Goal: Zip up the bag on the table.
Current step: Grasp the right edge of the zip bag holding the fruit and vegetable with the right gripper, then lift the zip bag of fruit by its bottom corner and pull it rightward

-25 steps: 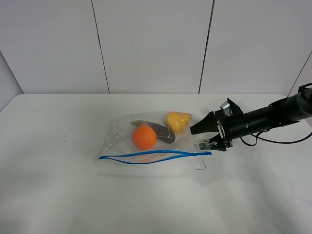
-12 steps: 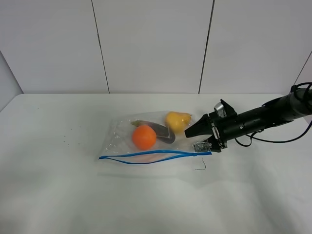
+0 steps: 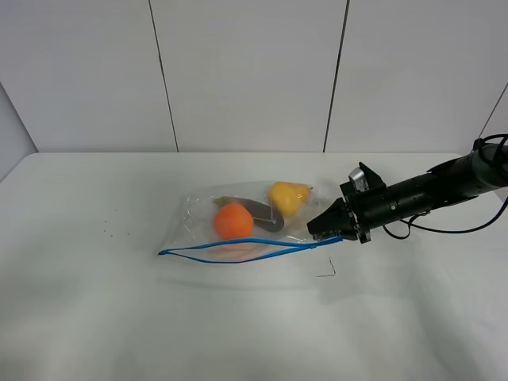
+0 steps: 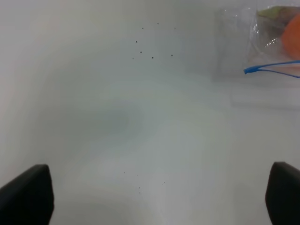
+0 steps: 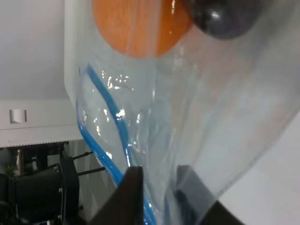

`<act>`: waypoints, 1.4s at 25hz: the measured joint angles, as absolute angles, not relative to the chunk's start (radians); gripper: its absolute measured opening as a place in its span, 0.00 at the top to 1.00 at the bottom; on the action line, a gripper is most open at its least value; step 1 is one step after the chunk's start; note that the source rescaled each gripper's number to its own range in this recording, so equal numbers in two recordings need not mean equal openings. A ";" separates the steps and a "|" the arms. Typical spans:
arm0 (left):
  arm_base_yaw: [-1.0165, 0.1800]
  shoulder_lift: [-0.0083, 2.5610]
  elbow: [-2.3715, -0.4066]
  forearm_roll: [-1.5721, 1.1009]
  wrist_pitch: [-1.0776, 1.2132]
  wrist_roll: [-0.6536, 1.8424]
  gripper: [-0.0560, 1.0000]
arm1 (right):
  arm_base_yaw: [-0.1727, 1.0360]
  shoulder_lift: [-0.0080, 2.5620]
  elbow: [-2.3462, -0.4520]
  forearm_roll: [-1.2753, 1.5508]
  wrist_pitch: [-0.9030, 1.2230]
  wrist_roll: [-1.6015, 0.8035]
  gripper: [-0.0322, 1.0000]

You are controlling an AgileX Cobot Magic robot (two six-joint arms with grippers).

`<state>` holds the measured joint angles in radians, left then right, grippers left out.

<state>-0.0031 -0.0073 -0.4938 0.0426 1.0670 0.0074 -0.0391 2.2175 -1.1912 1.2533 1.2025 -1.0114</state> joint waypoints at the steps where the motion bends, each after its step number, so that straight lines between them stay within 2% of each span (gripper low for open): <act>1: -0.003 -0.007 -0.494 0.043 1.067 0.007 0.06 | -0.039 2.217 -1.191 1.252 1.202 -1.011 0.81; 4: -0.003 -0.007 -0.494 0.043 1.067 0.007 0.06 | -0.039 2.217 -1.191 1.252 1.202 -1.011 0.95; 5: -0.003 -0.007 -0.494 0.043 1.067 0.007 0.06 | -0.039 2.217 -1.192 1.250 1.202 -1.011 0.97; 21: -0.003 -0.007 -0.494 0.043 1.067 0.007 0.06 | -0.039 2.210 -1.203 1.262 1.202 -0.962 0.97; 35: -0.003 -0.007 -0.494 0.043 1.067 0.007 0.06 | -0.039 2.032 -1.202 1.234 1.204 -0.878 0.97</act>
